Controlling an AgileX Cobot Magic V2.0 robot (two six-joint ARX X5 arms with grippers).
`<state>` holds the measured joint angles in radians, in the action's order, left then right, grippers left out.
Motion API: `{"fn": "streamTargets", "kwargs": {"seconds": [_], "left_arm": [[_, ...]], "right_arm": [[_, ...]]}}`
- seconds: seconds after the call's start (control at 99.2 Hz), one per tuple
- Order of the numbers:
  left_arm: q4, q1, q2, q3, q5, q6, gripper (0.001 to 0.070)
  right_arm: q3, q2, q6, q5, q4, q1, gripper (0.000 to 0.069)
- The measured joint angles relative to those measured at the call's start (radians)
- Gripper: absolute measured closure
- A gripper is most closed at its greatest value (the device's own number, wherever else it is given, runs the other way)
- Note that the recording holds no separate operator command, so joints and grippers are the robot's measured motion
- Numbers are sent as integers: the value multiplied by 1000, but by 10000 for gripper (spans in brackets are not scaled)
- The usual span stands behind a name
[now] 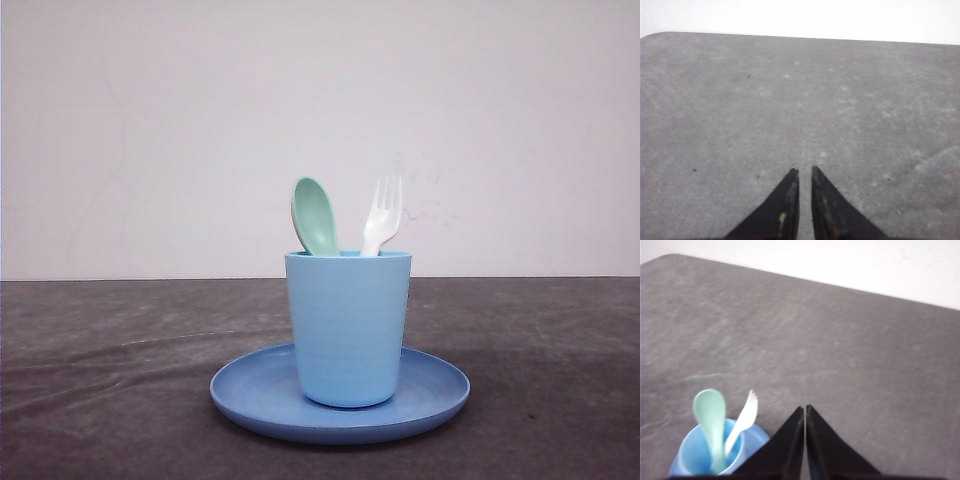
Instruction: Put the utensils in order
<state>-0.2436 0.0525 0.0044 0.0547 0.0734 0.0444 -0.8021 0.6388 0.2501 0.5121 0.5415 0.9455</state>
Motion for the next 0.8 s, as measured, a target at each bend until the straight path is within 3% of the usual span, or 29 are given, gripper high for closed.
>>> {"fn": "streamTargets", "kwargs": {"seconds": [0.171, 0.282, 0.544, 0.706, 0.796], "left_arm": [[0, 0, 0, 0, 0, 0, 691], [0, 0, 0, 0, 0, 0, 691], [0, 0, 0, 0, 0, 0, 691], [0, 0, 0, 0, 0, 0, 691], [0, 0, 0, 0, 0, 0, 691]], "right_arm": [[0, -6, -95, 31, -103, -103, 686], [0, -6, -163, -3, -149, -235, 686], [84, -40, -243, -232, -228, -595, 686], [219, -137, -247, -411, -308, -803, 686], [318, -216, -247, -464, -346, -874, 686]]}}
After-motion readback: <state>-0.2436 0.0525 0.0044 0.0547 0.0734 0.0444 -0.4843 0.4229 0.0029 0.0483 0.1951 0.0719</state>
